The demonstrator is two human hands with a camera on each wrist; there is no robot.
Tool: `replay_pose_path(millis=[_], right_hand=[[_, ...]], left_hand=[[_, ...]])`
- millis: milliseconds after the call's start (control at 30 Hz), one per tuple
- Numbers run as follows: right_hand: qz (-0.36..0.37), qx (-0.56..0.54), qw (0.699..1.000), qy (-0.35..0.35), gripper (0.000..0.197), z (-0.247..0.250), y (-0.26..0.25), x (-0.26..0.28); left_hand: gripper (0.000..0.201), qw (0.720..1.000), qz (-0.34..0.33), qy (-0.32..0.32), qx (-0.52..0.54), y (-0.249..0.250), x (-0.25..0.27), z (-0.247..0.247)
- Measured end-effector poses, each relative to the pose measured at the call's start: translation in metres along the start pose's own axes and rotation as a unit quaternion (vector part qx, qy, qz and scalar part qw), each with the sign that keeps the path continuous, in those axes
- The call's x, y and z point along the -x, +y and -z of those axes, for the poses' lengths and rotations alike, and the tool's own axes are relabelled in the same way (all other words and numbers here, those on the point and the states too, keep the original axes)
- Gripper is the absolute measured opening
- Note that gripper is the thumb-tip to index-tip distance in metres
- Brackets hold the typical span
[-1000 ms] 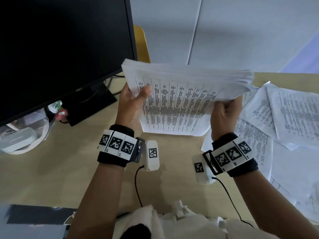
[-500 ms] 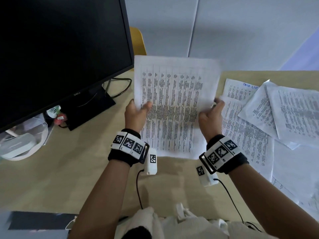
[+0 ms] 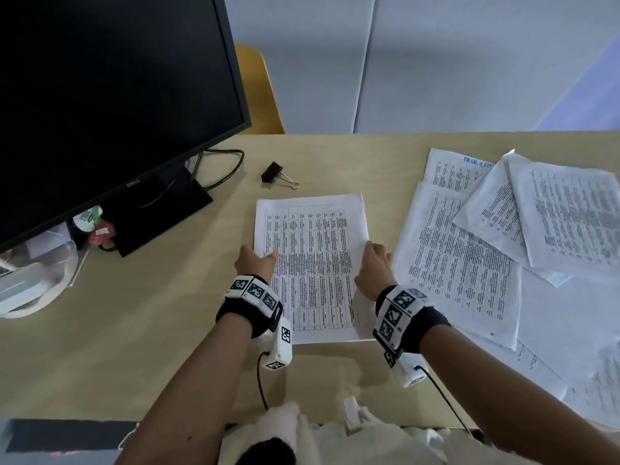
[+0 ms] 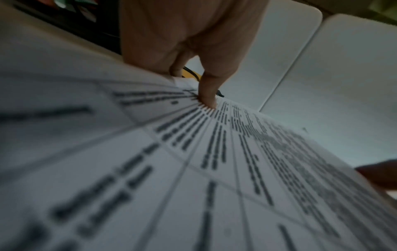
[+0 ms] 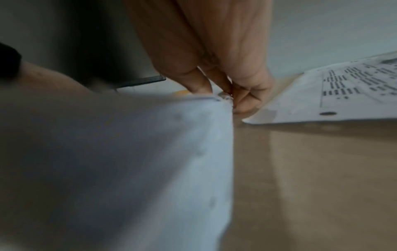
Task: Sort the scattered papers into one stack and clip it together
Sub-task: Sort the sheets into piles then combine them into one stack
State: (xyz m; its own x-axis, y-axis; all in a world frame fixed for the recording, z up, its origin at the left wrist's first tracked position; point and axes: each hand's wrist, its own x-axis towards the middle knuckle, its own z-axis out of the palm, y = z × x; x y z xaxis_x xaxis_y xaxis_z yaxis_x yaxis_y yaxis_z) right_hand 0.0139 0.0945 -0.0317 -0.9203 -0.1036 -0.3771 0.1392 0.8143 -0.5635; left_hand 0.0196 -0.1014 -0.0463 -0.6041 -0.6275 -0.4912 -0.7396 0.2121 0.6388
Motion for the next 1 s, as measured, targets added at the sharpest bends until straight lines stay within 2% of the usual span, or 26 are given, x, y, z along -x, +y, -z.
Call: replay_pose_path(millis=[133, 200, 267, 367, 500, 667, 767, 800, 867, 933, 1000], right_hand=[[0.017, 0.038, 0.999, -0.024, 0.056, 0.003, 0.004, -0.002], [0.030, 0.022, 0.999, -0.038, 0.046, 0.015, 0.010, -0.008], [0.043, -0.022, 0.999, -0.016, 0.049, 0.032, 0.017, -0.011], [0.049, -0.074, 0.995, 0.042, 0.060, 0.066, 0.033, -0.013], [0.008, -0.079, 0.993, 0.084, 0.055, 0.116, 0.077, -0.022], [-0.068, 0.018, 0.990, 0.119, 0.051, 0.171, 0.150, -0.031], [-0.128, 0.096, 0.983, 0.095, 0.056, 0.192, 0.187, -0.033], [-0.140, 0.123, 0.979, 0.077, 0.062, 0.195, 0.199, -0.034], [-0.151, 0.156, 0.975, 0.045, 0.067, 0.198, 0.219, -0.035], [-0.136, 0.171, 0.975, 0.045, 0.059, 0.197, 0.236, -0.035], [-0.093, 0.201, 0.972, 0.078, 0.043, 0.198, 0.247, -0.037]], left_hand=[[0.059, 0.991, -0.015, 0.057, -0.119, 0.012, 0.012, -0.006], [0.058, 0.984, -0.038, 0.071, -0.157, 0.024, 0.020, -0.010], [0.054, 0.979, -0.082, 0.072, -0.170, 0.039, 0.026, -0.016], [0.036, 0.976, -0.151, 0.033, -0.153, 0.069, 0.043, -0.036], [0.023, 0.965, -0.222, -0.029, -0.139, 0.107, 0.074, -0.083], [0.009, 0.949, -0.230, -0.135, -0.170, 0.128, 0.109, -0.155], [0.006, 0.940, -0.215, -0.176, -0.197, 0.130, 0.124, -0.193], [0.008, 0.935, -0.209, -0.187, -0.215, 0.130, 0.129, -0.203], [0.029, 0.926, -0.199, -0.201, -0.249, 0.129, 0.136, -0.223], [0.045, 0.925, -0.198, -0.197, -0.258, 0.133, 0.142, -0.238], [0.052, 0.923, -0.203, -0.197, -0.262, 0.140, 0.149, -0.250]])
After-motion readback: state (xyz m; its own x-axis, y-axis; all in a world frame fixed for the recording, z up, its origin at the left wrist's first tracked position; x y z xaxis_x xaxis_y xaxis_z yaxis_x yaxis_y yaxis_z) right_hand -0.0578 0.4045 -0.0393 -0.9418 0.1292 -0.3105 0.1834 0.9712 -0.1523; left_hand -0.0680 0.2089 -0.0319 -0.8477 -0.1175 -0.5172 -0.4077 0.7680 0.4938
